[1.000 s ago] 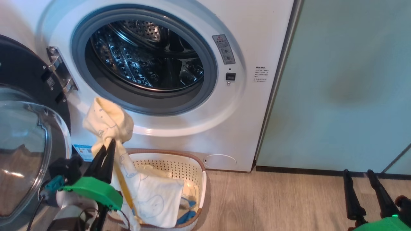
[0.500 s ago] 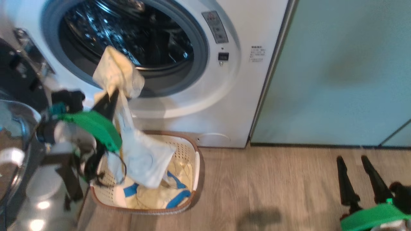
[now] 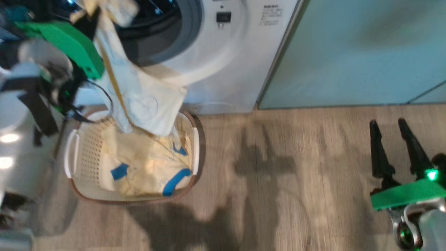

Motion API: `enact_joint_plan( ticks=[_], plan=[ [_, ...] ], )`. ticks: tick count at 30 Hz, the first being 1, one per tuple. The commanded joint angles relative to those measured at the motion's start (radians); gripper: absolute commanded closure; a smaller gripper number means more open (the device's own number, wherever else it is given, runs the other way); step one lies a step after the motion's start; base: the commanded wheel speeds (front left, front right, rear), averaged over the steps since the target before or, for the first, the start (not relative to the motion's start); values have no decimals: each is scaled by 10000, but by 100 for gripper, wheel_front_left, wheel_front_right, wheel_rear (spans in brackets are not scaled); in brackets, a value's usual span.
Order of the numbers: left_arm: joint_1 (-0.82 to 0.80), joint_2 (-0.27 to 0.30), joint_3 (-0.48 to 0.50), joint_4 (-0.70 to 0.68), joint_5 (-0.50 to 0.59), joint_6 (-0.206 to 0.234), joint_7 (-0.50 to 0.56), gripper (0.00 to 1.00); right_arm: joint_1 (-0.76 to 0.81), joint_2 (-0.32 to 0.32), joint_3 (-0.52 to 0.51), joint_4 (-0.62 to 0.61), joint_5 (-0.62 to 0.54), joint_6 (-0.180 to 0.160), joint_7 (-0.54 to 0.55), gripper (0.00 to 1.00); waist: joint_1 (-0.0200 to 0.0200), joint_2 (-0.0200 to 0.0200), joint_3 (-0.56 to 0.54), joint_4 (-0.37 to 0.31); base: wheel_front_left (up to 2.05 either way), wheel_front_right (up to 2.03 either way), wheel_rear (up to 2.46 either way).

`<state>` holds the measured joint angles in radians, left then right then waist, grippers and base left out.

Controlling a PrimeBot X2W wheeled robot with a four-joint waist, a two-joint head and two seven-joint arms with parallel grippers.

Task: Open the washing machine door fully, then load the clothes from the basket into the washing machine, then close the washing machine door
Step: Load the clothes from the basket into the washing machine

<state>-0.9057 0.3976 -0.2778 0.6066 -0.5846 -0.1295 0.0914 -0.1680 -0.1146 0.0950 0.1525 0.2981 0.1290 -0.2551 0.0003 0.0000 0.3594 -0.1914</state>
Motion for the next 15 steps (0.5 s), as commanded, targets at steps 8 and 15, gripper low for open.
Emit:
enact_joint_plan(
  ticks=[8, 15],
  plan=[
    [-2589, 995, -470, 915, -348, -10, 240, 100, -904, 142, 242, -391, 99, 17, -67, 0, -3, 0, 1682, -589, 0, 0, 0],
    [-4000, 1293, -810, 2054, -426, -11, 425, 100, -1419, 218, 377, -429, 139, 17, -67, 0, -3, 0, 2488, -813, 0, 0, 0]
  ],
)
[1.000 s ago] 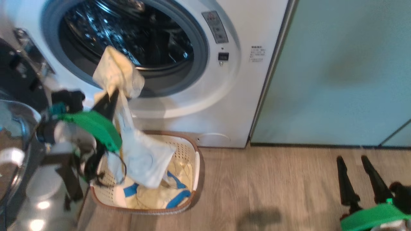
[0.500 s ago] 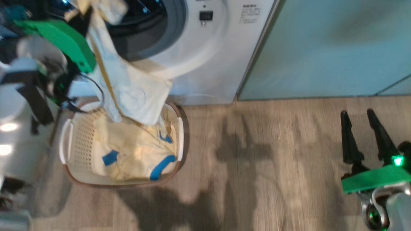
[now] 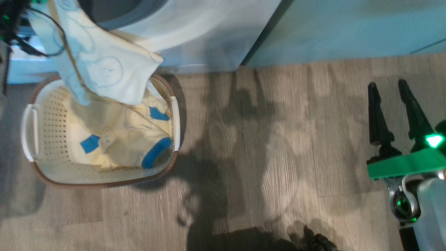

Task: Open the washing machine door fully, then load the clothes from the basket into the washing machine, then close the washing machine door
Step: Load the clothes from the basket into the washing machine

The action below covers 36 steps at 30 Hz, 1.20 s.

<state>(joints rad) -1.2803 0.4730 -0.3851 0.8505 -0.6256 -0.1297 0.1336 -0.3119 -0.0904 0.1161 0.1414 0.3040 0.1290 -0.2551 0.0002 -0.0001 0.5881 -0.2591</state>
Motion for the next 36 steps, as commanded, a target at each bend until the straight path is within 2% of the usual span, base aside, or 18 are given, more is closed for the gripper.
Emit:
enact_joint_plan(
  ticks=[1, 11, 17, 26, 32, 36],
  plan=[
    [-461, 585, 213, -207, -45, -9, 45, 100, -63, -15, 194, -321, 90, 17, -67, 0, -2, 1, 322, -187, 0, 0, 0],
    [-2373, 947, -356, 1055, -64, -9, -145, 100, -704, -7, 408, -372, 140, 17, -67, 0, -2, 1, 1214, -593, 0, 0, 0],
    [-3272, 1021, -555, 1930, 366, 8, -1202, 100, -871, 43, 568, -392, 157, 17, -67, 0, -2, 1, 1591, -820, 0, 0, 0],
    [-4290, 857, -508, 2483, 710, 329, -3547, 100, -985, 76, 563, -421, 151, 17, -67, 0, -2, 1, 1976, -927, 0, 0, 0],
    [-4449, 775, -190, 2271, 717, 368, -3937, 100, -1047, 98, 516, -422, 125, 17, -67, 0, -2, 1, 2093, -853, 0, 0, 0],
    [-4217, 844, 467, 1235, 795, 528, -3948, 100, -1146, 126, 560, -407, 127, 17, -67, 0, -2, 1, 2180, -797, 0, 0, 0]
  ],
)
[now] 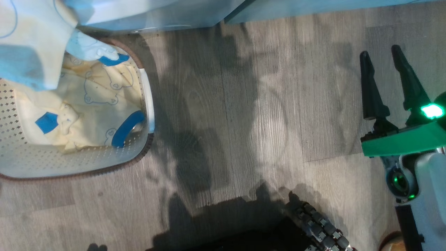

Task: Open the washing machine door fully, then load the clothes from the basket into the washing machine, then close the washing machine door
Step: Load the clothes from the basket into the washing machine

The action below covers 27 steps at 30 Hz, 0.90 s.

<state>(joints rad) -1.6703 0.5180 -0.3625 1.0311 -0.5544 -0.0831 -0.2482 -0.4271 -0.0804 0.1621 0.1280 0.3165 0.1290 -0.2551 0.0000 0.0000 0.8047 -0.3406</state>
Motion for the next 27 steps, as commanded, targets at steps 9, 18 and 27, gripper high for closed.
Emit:
enact_joint_plan(
  ticks=[9, 18, 27],
  plan=[
    [778, 191, 953, -861, 381, -28, -134, 100, -45, 12, 77, -223, -11, 17, -67, 0, 0, 0, -131, 120, 0, 0, 0],
    [1357, -215, 776, 351, 578, -256, -134, 0, 229, -13, -86, -152, -37, 17, -67, 0, 0, 0, -814, 303, 0, 0, 0],
    [2897, -696, 734, 407, 644, -346, -135, 0, 808, -30, -229, -34, -75, 17, -67, 0, 0, 0, -2012, 601, 0, 0, 0]
  ],
)
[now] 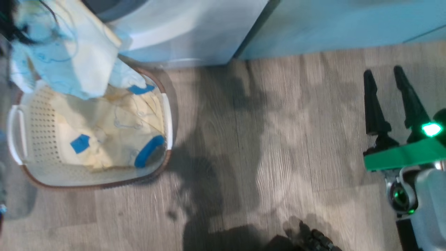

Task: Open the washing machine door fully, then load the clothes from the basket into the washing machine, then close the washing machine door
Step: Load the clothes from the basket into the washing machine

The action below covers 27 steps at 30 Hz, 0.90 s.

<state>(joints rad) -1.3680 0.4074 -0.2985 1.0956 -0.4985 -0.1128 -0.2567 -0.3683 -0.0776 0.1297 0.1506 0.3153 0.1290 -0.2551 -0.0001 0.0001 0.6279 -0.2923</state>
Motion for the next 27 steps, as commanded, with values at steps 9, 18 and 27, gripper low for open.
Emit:
enact_joint_plan(
  ticks=[9, 18, 27],
  plan=[
    [2970, 45, 758, -1994, 207, 94, -51, 0, 1079, -205, -70, -145, -113, 17, -67, 0, 1, -1, -1754, 449, 0, 0, 0],
    [6276, -324, 1731, -4351, 573, 668, -51, 0, 1852, -337, -208, -145, -152, 17, -67, 0, 1, -1, -2857, 628, 0, 0, 0],
    [9444, -996, 2918, -6347, 772, 902, -51, 0, 2398, -318, -344, -141, -172, 17, -67, 0, 1, -1, -3538, 765, 0, 0, 0]
  ],
)
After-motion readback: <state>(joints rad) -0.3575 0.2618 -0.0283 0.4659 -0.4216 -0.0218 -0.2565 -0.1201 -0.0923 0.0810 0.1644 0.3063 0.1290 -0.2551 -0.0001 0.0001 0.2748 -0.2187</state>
